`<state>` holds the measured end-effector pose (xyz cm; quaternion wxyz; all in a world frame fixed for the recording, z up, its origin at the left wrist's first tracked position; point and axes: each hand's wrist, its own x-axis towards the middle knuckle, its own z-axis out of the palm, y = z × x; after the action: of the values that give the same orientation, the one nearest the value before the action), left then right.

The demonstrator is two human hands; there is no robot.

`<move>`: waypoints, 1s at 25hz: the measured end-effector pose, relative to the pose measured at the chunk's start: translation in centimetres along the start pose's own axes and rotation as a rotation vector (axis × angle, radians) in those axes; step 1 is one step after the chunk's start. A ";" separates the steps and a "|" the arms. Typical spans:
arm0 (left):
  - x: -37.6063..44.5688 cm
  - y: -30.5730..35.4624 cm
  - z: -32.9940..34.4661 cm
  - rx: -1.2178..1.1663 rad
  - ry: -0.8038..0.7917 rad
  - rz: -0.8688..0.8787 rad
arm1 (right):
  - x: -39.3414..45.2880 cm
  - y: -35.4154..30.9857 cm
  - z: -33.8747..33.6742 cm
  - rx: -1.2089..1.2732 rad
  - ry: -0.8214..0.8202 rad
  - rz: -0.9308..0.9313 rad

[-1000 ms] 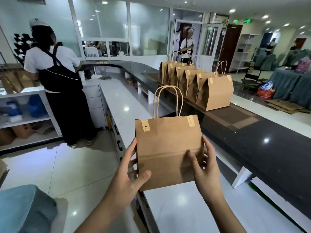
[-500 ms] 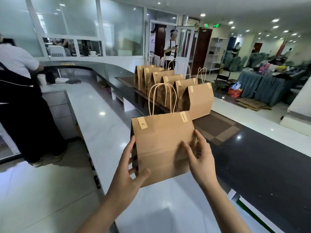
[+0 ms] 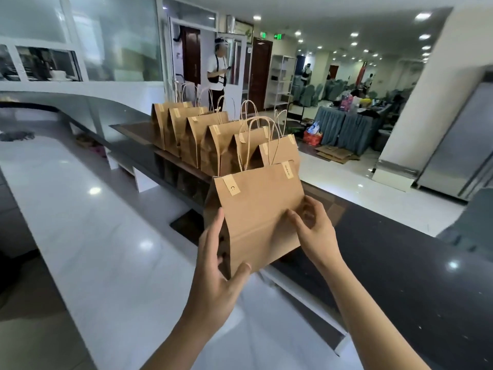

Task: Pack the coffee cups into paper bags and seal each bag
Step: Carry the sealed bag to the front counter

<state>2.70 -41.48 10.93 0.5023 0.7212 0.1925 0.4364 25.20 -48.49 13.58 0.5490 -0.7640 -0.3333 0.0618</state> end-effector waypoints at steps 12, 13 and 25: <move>9.4 -4.8 5.1 0.036 -0.077 0.040 | 9.8 3.6 -0.2 0.099 0.120 0.239; 9.9 -5.1 5.7 0.049 -0.082 0.043 | 10.6 4.0 -0.2 0.111 0.128 0.260; 13.6 -8.8 11.6 0.105 -0.118 0.076 | 15.9 8.0 0.8 0.177 0.163 0.334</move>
<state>21.07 -34.52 7.64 0.4573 0.7779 0.1577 0.4012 40.62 -40.07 10.49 0.6215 -0.7598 -0.1494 0.1190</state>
